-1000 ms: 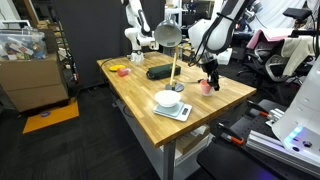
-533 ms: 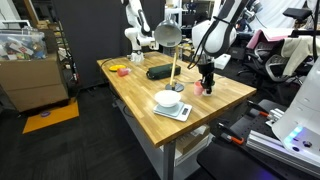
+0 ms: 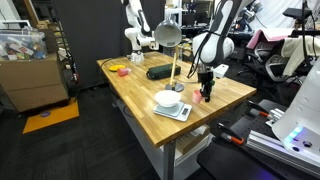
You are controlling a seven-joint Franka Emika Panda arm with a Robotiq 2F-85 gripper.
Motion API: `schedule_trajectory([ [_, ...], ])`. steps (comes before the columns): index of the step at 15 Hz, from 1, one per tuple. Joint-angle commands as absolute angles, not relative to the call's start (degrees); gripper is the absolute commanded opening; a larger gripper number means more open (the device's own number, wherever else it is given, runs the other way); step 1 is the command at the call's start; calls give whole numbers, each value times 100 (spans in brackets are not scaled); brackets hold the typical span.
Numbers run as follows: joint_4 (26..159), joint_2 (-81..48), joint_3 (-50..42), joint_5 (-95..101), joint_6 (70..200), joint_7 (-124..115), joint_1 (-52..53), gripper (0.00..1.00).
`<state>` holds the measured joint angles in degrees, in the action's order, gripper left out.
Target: Pour the liquid in the pink cup into the white bowl on the scale
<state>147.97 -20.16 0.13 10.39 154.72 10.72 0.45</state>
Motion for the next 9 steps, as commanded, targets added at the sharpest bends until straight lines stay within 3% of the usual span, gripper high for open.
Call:
schedule_trajectory([
  [1,14534,-2333,125,955,15402,1362,-101,4],
  [8,14122,-2850,71,1094,15107,1460,-43,4],
  [9,14077,-2899,75,1095,15049,1479,-43,40],
])
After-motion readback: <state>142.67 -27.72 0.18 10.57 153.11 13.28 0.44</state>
